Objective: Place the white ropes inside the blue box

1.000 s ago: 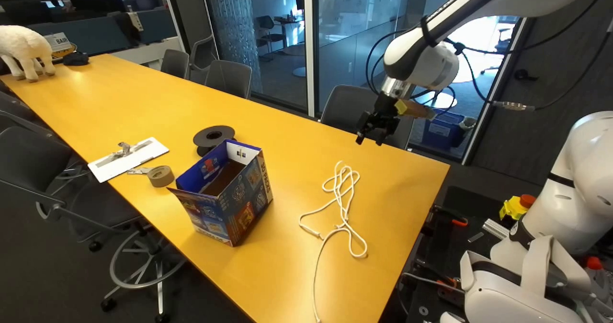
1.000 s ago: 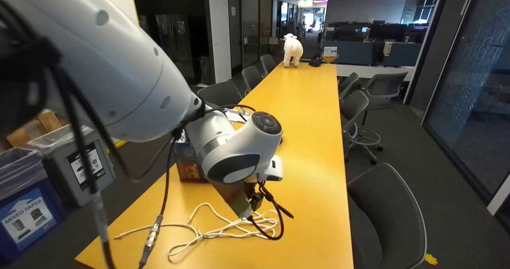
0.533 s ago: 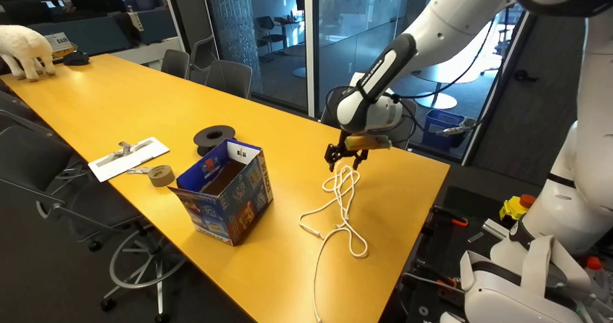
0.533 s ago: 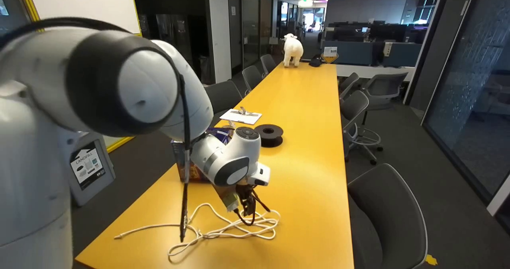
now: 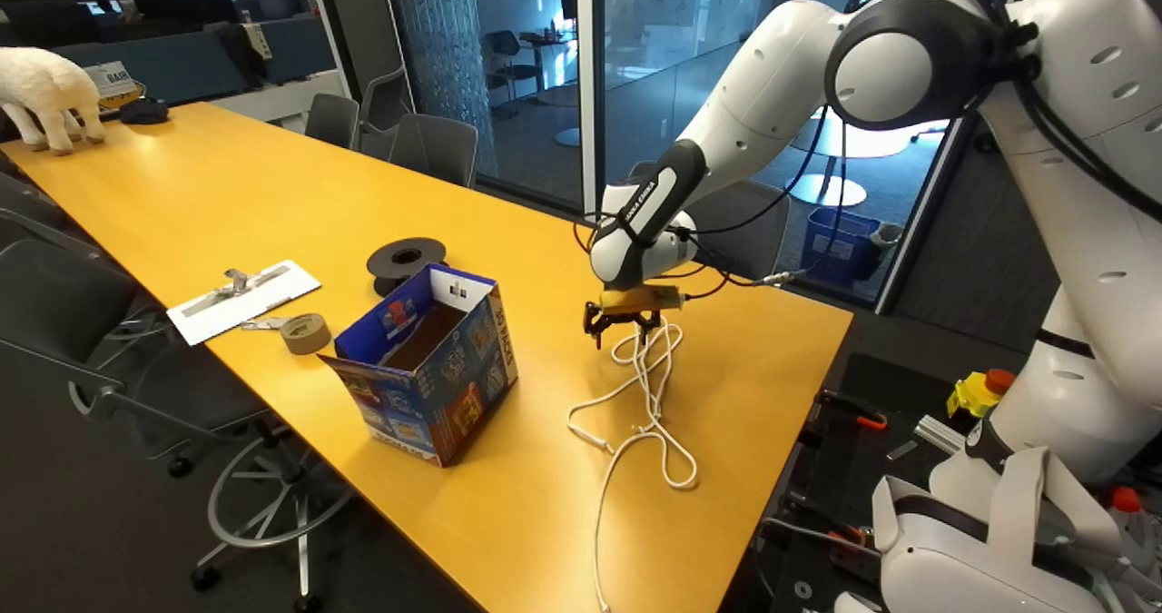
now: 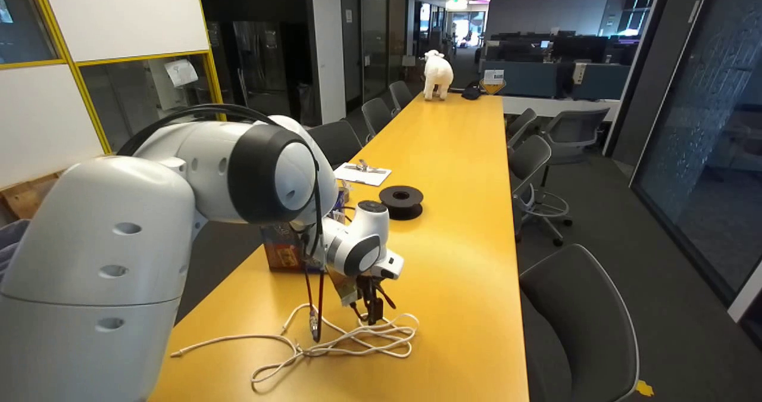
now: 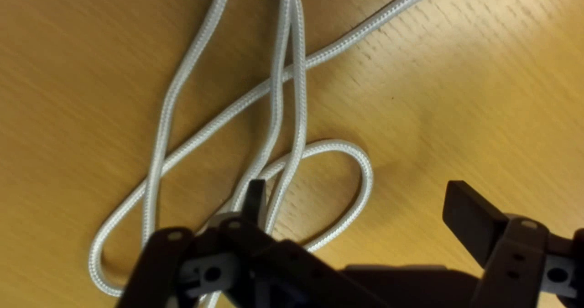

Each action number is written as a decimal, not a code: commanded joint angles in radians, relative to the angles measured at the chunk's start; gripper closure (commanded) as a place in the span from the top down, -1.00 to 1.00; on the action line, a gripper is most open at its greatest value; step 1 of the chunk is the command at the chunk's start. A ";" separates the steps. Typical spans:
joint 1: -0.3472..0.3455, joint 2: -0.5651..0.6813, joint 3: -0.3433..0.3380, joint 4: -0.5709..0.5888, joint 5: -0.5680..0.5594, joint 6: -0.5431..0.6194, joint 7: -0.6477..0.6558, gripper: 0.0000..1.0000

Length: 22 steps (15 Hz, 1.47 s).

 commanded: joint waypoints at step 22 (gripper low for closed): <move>-0.023 -0.114 0.059 -0.218 0.173 0.017 0.160 1.00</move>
